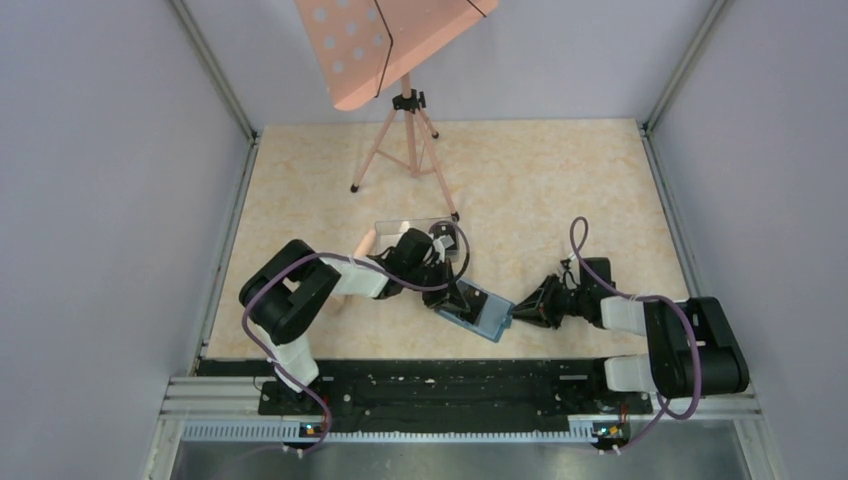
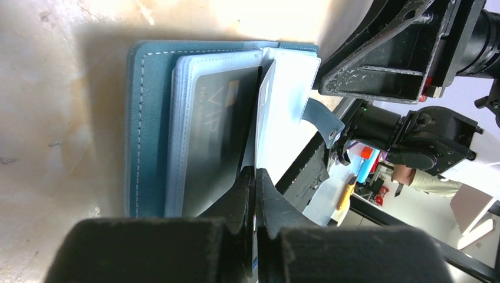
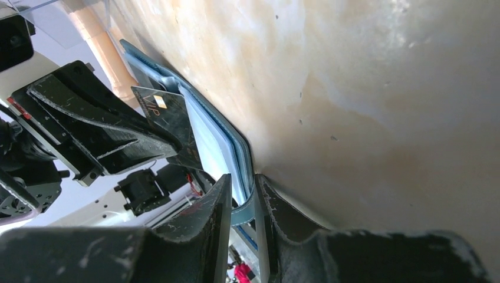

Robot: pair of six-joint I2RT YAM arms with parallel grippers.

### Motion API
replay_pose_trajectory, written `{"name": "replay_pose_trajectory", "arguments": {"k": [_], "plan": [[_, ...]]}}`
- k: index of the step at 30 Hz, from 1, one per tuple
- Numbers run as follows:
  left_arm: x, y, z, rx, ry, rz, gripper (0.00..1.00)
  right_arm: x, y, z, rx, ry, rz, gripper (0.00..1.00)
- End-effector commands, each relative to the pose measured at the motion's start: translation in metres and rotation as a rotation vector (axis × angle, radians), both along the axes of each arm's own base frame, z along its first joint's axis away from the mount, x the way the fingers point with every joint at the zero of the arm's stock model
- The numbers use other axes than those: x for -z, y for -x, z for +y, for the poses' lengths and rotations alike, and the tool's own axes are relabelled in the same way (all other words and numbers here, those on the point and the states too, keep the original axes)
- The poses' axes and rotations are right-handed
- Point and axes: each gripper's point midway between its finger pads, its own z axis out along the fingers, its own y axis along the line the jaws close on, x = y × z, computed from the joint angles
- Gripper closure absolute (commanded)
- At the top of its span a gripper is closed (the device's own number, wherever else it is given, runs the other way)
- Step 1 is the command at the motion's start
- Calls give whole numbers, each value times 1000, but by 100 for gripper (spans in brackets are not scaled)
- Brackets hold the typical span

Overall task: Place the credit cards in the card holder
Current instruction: Insert the credit card into the card holder.

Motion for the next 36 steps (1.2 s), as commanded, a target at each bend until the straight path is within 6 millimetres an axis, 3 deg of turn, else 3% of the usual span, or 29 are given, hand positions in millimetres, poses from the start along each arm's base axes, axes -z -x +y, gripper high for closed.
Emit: {"name": "replay_pose_trajectory", "arguments": {"k": [1,12,14,20,27,36], "plan": [[-12,3,-2,56,-7,-26,100,12,-5,-5,-12,74,-13,79],[-18,5,-6,132,-10,-7,100,17,-12,-4,-31,77,-10,80],[-19,5,-6,127,-10,-7,100,18,-12,-4,-31,79,-11,86],[-16,8,-4,122,-24,12,100,20,-13,-5,-32,88,-10,88],[-15,11,-4,134,-15,25,100,20,-15,-5,-35,93,-14,98],[-20,4,-21,86,73,29,100,20,-13,-4,-39,90,-13,99]]}}
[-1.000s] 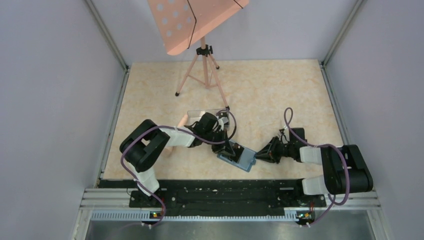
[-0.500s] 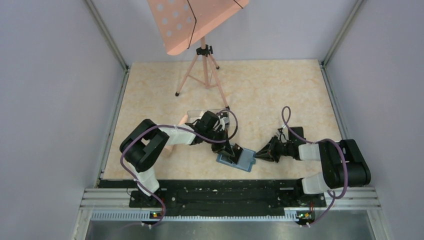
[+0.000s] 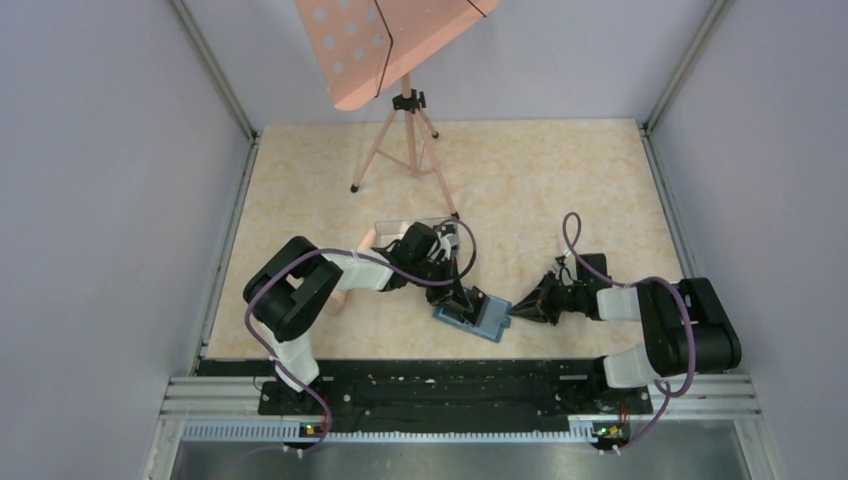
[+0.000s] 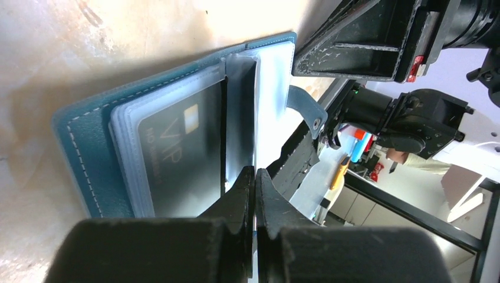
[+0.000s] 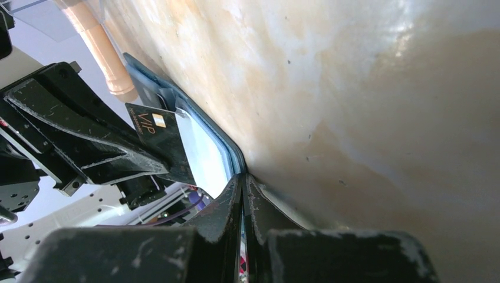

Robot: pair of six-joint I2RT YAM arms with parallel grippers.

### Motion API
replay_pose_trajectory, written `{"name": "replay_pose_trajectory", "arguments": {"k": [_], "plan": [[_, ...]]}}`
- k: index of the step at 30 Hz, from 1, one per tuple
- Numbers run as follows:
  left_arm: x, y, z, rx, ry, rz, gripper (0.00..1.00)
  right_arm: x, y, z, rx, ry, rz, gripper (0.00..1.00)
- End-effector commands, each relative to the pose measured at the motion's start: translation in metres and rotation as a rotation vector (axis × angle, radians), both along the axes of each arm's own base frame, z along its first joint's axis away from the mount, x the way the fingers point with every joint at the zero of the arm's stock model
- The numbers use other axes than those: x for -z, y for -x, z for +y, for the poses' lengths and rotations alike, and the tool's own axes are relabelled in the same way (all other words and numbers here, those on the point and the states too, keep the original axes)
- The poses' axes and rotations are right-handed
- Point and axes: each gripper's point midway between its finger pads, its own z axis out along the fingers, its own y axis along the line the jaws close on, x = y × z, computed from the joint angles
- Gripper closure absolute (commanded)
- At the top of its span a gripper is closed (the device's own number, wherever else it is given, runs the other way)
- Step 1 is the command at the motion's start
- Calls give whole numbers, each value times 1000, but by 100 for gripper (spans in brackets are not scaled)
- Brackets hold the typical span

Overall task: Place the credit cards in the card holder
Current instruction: Insert the credit card into the card holder.

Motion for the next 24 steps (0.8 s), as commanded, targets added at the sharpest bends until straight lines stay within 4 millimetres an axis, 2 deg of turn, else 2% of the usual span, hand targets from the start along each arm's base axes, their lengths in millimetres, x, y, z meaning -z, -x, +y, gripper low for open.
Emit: {"name": "replay_pose_trajectory", "arguments": {"k": [1,7,15,17,19,24], "plan": [[-7,-1,-16,4,70,-10,100,15,-6,-8,15,95,-15,99],[-1,5,-20,11,49,-4,100,15,-6,-7,12,94,-16,99],[6,-1,-6,22,-107,-88,71,15,-5,-7,9,93,-18,98],[7,-5,-5,24,-136,-101,57,14,-5,-6,8,90,-19,98],[8,-9,-4,24,-163,-115,47,14,-5,-6,7,90,-19,99],[13,-17,-6,34,-203,-129,44,14,-5,-6,6,89,-19,99]]}}
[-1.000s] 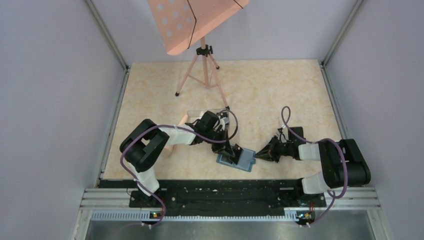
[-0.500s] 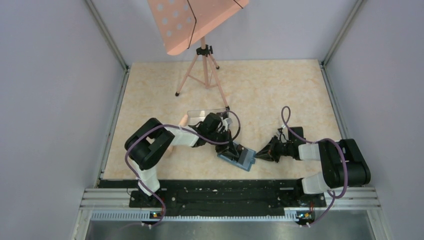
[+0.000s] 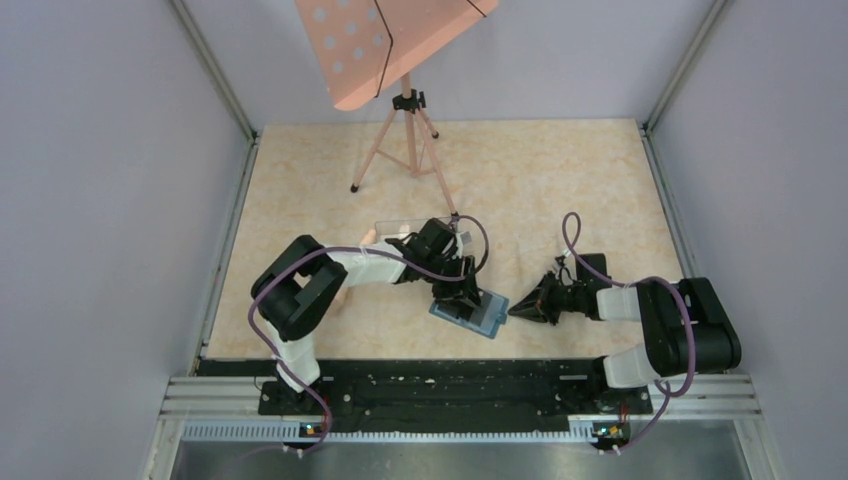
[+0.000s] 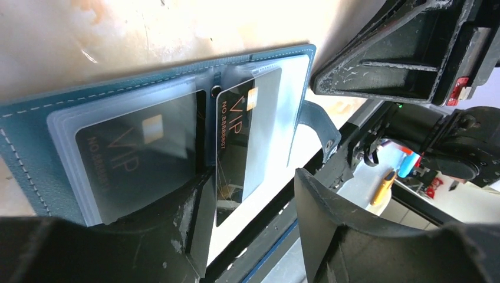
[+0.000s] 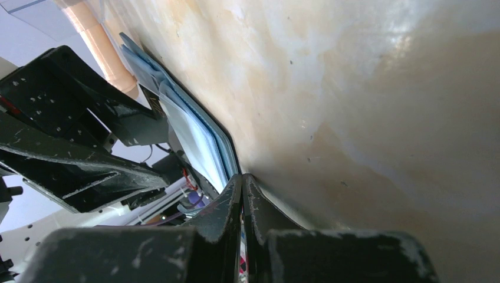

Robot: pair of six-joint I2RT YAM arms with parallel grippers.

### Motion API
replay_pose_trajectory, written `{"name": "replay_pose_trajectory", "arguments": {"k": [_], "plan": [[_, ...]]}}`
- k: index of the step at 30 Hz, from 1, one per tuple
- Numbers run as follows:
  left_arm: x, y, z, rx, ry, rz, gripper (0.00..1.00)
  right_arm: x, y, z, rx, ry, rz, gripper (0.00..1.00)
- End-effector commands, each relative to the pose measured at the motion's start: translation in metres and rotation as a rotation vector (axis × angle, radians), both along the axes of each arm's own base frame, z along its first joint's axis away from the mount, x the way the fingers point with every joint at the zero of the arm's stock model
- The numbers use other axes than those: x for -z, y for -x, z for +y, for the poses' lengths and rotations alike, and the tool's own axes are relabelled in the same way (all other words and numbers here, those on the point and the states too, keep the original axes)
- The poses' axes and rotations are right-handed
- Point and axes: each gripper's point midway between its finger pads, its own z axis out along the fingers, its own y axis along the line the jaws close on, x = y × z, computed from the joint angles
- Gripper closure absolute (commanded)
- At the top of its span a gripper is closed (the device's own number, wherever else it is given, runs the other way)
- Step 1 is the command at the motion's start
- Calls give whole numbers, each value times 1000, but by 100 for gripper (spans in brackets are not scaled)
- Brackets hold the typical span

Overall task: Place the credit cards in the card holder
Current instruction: Insert the credit card into the card holder.

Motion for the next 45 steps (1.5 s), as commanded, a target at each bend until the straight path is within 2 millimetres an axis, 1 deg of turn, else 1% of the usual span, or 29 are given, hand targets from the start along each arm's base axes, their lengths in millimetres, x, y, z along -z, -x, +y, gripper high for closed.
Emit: {"name": "replay_pose_trajectory", "arguments": {"k": [1,7,15,20,26,32,38,41,45], "plan": [[8,-8,4,18,-77,-44,43,14,-5,-7,8,89,-17,99],[15,-9,6,70,-185,-81,42,14,-5,-7,6,90,-17,99],[13,3,-12,140,-182,-97,48,15,-4,-5,-2,80,-12,99],[13,8,-19,161,-187,-94,48,14,-4,-3,-11,71,-16,99],[8,11,-31,207,-199,-121,47,14,-3,1,-24,60,-11,99],[17,20,-35,298,-278,-125,47,14,-3,2,-30,57,-15,99],[16,29,-46,349,-277,-128,47,14,-2,4,-40,45,-11,98],[13,25,-42,337,-304,-164,47,14,-2,4,-43,47,-13,98],[4,6,-20,273,-424,-264,45,13,-4,1,-49,73,-30,98]]}}
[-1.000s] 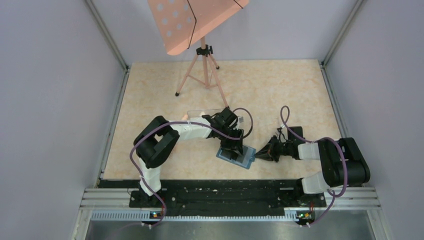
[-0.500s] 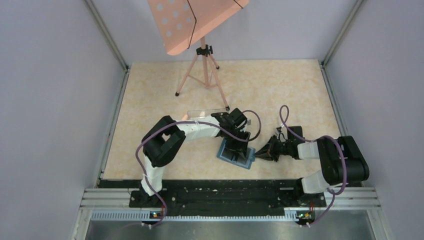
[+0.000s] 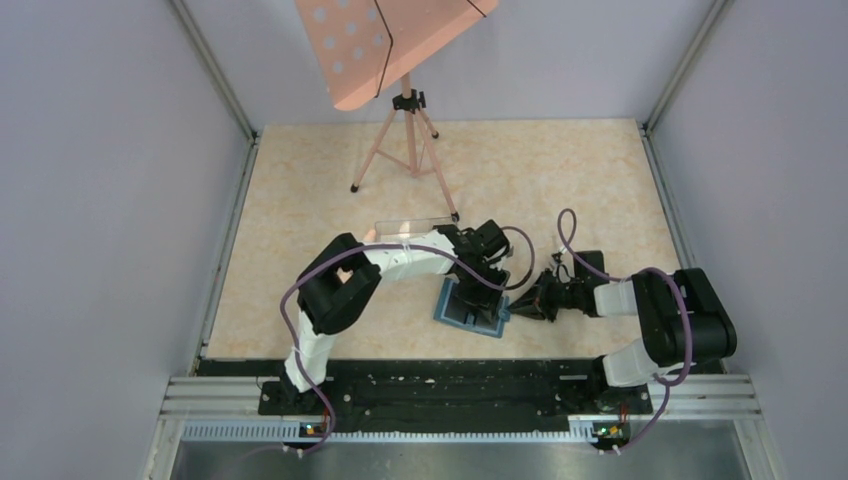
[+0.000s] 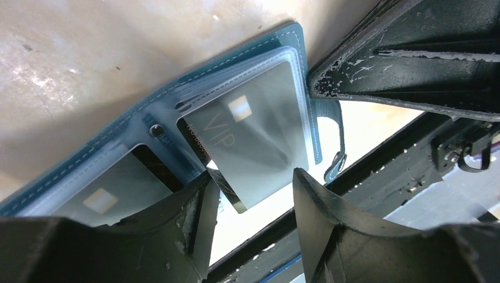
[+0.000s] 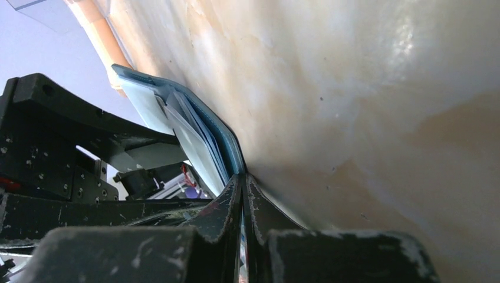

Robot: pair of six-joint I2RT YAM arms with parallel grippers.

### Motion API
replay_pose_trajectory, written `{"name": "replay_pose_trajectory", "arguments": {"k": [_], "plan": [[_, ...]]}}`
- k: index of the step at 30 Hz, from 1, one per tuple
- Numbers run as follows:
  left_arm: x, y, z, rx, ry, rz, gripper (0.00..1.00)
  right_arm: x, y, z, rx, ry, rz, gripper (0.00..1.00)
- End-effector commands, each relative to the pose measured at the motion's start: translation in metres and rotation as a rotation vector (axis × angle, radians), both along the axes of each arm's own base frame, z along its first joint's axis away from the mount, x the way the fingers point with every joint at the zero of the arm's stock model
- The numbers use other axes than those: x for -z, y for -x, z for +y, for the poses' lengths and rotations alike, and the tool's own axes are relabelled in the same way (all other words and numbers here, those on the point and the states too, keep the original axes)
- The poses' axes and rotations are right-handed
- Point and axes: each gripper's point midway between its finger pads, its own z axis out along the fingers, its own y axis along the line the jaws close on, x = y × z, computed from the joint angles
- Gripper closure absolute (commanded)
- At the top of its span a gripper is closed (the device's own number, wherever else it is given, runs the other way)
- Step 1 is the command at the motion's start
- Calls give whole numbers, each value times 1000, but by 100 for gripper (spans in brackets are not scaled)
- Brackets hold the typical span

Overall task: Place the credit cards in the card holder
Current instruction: Insert the credit card into the card holder.

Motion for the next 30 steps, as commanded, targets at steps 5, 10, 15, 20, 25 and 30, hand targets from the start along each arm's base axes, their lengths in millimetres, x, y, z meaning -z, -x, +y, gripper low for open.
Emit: {"name": "replay_pose_trajectory", "arguments": {"k": [5,10,15,20,25,30], "plan": [[-23,-37,39,-92,-165,-314,44,6,-5,-6,-24,121,-33,95],[-30,-47,55,-189,-155,-387,35,-2,-15,-9,-35,151,-69,90],[-44,-46,49,-247,12,-373,35,-7,-18,-14,-48,197,-76,85],[-57,-51,54,-305,165,-353,35,-13,-22,-14,-69,237,-105,81],[-60,-62,82,-390,247,-339,34,-16,-21,-5,-114,272,-125,76],[-49,-75,125,-505,283,-315,35,-19,-18,8,-153,294,-136,71]]}}
